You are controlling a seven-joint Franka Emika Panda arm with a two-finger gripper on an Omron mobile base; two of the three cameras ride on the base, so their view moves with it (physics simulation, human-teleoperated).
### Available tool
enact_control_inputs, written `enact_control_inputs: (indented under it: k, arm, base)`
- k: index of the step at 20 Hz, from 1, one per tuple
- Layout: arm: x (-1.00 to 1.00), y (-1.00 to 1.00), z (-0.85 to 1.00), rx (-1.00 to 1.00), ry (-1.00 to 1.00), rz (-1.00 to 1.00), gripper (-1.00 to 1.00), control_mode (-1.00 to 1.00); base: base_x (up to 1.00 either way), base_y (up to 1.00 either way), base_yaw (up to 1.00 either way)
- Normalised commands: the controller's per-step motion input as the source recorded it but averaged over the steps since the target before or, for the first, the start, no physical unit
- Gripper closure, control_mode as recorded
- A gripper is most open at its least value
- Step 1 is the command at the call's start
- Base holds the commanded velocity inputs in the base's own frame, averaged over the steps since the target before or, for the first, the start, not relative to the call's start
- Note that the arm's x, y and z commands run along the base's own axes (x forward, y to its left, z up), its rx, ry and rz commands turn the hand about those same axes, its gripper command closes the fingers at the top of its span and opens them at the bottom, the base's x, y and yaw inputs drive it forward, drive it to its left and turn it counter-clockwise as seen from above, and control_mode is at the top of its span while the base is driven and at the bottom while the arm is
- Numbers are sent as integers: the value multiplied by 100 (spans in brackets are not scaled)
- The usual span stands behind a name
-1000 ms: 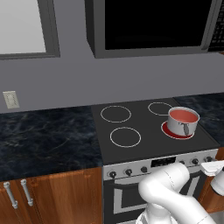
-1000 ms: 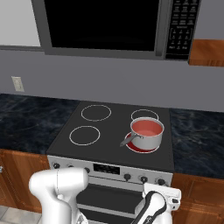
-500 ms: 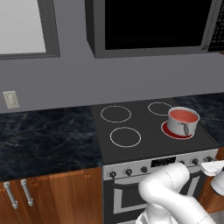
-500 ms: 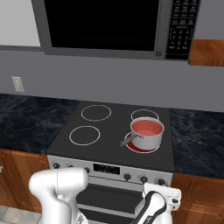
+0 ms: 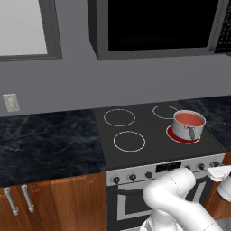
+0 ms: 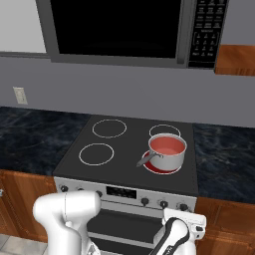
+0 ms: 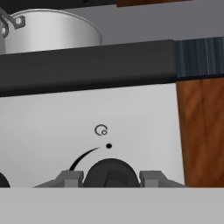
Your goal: Wait until the marinara sauce is simmered to a deep red color and then turn off the stove.
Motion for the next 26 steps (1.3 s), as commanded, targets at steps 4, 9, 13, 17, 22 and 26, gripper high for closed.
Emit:
enact_control_inputs:
  k: [4, 9, 13, 17, 22, 26]
  arm:
    - [0, 0, 0, 0, 0, 0, 100, -100]
    - [0, 0, 0, 0, 0, 0, 100, -100]
    - [0, 0, 0, 0, 0, 0, 100, -100]
    - [0, 0, 0, 0, 0, 0, 100, -100]
    - [0, 0, 0, 0, 0, 0, 100, -100]
    - [0, 0, 0, 0, 0, 0, 100, -100]
  base:
    - [0, 0, 0]
    - [0, 0, 0]
    - [0, 0, 0]
    - [0, 0, 0]
    - [0, 0, 0]
    - [0, 0, 0]
